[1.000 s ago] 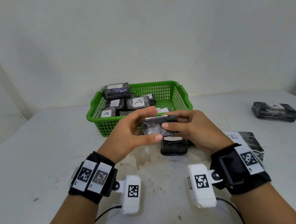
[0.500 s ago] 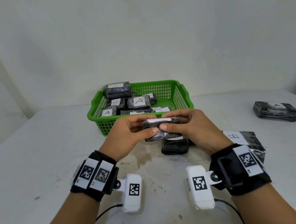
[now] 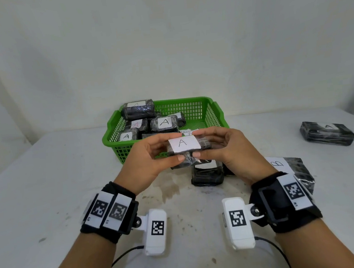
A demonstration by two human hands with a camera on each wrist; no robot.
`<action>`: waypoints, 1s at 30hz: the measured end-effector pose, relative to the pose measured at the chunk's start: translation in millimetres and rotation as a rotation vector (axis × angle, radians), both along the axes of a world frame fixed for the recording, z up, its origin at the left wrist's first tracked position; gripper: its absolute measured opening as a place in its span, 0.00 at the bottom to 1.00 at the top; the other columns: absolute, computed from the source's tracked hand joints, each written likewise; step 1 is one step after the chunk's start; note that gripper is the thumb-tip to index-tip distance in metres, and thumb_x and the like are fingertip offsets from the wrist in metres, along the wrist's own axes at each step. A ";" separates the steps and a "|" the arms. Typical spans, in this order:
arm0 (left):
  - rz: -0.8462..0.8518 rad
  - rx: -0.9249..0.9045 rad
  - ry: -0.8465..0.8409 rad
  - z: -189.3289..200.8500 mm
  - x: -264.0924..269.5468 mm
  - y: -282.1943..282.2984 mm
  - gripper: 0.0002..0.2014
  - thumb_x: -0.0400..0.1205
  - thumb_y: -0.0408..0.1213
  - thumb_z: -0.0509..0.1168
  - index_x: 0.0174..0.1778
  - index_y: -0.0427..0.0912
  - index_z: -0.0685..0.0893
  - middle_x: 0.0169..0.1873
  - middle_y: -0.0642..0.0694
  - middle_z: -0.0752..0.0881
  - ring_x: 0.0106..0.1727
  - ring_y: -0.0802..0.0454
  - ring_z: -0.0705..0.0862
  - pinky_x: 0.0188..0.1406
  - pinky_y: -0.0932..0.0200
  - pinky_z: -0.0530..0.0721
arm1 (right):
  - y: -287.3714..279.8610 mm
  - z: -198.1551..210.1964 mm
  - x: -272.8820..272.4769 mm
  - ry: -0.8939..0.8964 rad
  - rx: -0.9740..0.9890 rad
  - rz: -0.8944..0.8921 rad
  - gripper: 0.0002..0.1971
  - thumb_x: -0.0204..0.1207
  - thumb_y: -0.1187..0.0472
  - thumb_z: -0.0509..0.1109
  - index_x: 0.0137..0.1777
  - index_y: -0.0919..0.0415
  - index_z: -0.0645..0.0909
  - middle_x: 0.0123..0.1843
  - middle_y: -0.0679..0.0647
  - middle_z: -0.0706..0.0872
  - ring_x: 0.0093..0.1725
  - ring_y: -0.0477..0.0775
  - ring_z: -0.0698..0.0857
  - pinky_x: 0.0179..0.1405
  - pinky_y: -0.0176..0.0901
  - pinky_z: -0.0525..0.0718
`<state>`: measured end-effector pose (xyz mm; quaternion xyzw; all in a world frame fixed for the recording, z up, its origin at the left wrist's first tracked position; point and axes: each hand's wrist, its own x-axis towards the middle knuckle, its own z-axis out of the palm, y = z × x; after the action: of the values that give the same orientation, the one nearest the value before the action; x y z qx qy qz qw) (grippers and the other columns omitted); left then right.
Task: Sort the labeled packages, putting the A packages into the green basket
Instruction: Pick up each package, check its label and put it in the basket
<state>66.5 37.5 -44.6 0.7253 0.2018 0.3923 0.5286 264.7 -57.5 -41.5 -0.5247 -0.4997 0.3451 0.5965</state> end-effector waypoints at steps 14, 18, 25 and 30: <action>-0.027 -0.029 -0.006 2.4 -0.3 -0.4 0.23 0.77 0.30 0.73 0.70 0.38 0.82 0.63 0.46 0.89 0.63 0.48 0.88 0.54 0.61 0.88 | 1.3 -3.0 0.0 0.114 -0.111 0.059 0.20 0.72 0.72 0.82 0.63 0.60 0.87 0.58 0.57 0.96 0.60 0.58 0.94 0.65 0.52 0.90; 0.004 -0.001 0.015 -0.6 -0.5 1.4 0.22 0.76 0.23 0.74 0.66 0.37 0.85 0.59 0.45 0.91 0.60 0.45 0.89 0.57 0.57 0.89 | 1.9 -2.5 -3.0 0.102 -0.074 0.048 0.12 0.74 0.66 0.82 0.57 0.59 0.91 0.56 0.55 0.96 0.59 0.58 0.94 0.59 0.47 0.91; 0.006 -0.055 0.030 0.1 -1.2 0.8 0.23 0.73 0.29 0.77 0.65 0.43 0.86 0.57 0.45 0.92 0.61 0.48 0.90 0.62 0.51 0.87 | 0.7 -0.4 -5.4 0.107 -0.004 0.006 0.10 0.73 0.67 0.83 0.53 0.58 0.91 0.53 0.55 0.97 0.53 0.52 0.95 0.49 0.38 0.91; -0.043 -0.091 0.015 1.9 -1.6 -0.5 0.22 0.77 0.26 0.73 0.68 0.39 0.84 0.59 0.45 0.91 0.60 0.49 0.90 0.50 0.59 0.89 | 1.0 -1.7 -2.5 -0.004 -0.001 0.016 0.21 0.70 0.69 0.85 0.63 0.61 0.89 0.57 0.53 0.96 0.59 0.52 0.94 0.62 0.45 0.89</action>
<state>64.9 37.0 -42.7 0.7075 0.2077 0.3657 0.5679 262.3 -56.5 -43.2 -0.5216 -0.5050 0.3491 0.5925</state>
